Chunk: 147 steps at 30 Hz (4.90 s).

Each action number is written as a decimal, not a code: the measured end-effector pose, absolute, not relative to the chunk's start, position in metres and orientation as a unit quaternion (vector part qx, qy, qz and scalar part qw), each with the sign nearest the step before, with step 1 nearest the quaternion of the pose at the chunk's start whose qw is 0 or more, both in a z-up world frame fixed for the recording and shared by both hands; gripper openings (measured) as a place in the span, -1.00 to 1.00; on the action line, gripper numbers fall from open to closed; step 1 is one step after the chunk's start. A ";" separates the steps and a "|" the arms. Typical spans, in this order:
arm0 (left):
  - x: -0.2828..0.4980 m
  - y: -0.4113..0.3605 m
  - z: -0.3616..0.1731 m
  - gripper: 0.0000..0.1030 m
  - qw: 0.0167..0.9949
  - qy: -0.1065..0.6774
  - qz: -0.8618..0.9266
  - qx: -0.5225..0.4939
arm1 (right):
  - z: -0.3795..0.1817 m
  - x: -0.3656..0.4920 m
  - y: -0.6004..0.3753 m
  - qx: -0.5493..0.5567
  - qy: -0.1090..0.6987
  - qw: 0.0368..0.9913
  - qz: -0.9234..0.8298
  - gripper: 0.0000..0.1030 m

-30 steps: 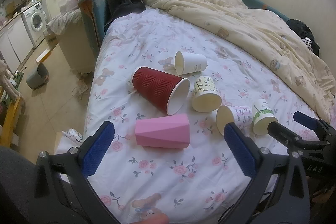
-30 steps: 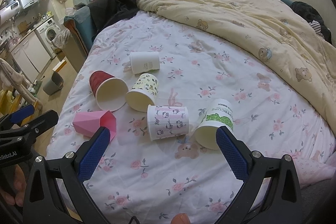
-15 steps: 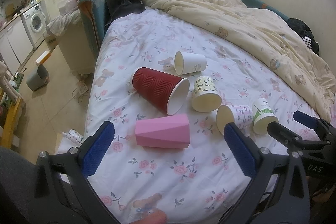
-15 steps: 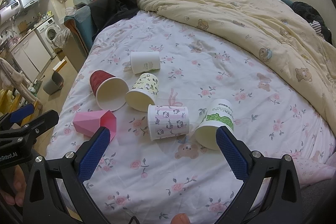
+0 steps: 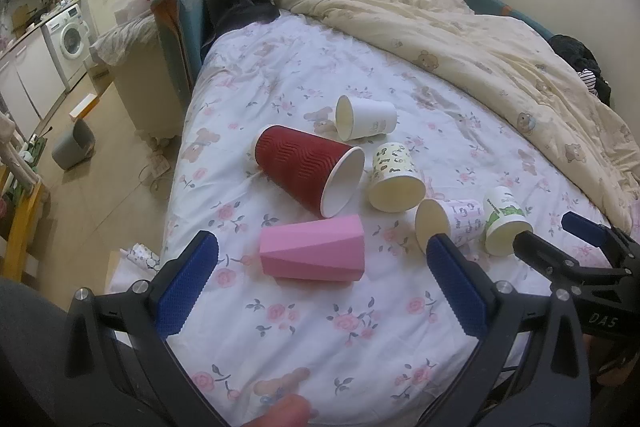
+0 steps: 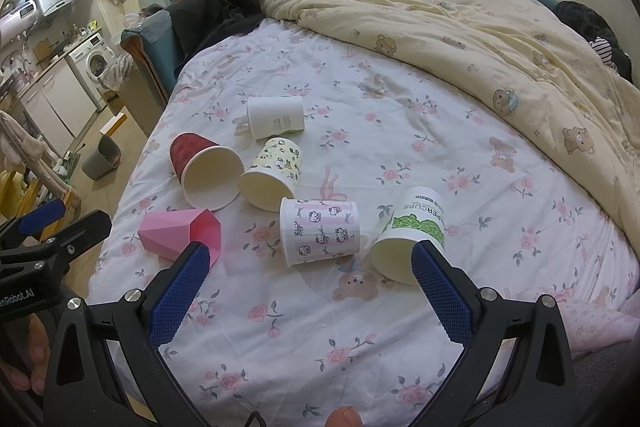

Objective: Flip cup upside down

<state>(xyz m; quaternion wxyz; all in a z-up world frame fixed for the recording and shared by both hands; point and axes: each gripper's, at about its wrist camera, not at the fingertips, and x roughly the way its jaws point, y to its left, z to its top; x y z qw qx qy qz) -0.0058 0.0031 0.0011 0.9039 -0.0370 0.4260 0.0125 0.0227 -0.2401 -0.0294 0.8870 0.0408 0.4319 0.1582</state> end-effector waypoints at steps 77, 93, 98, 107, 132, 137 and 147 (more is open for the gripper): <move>0.012 0.039 -0.019 0.99 0.857 0.502 0.059 -0.100 | -0.099 0.065 -0.215 0.193 0.662 0.667 0.282 0.26; 0.011 0.040 -0.018 0.99 0.857 0.502 0.055 -0.104 | -0.146 0.061 -0.193 0.167 0.687 0.658 0.259 0.68; 0.011 0.039 -0.018 0.99 0.857 0.502 0.055 -0.103 | -0.123 0.056 -0.207 0.177 0.669 0.669 0.271 0.85; 0.010 0.039 -0.021 0.99 0.855 0.504 0.054 -0.106 | -0.060 0.060 -0.256 0.186 0.590 0.739 0.267 0.85; 0.048 -0.096 -0.090 0.79 0.739 0.664 -0.090 -0.060 | -0.060 0.062 -0.331 0.265 0.516 0.797 0.170 0.85; 0.057 -0.109 -0.110 0.79 0.728 0.680 -0.070 -0.046 | -0.061 0.062 -0.340 0.290 0.515 0.788 0.173 0.85; 0.068 -0.118 -0.135 0.30 0.712 0.700 -0.060 -0.021 | -0.063 0.062 -0.339 0.306 0.517 0.779 0.180 0.85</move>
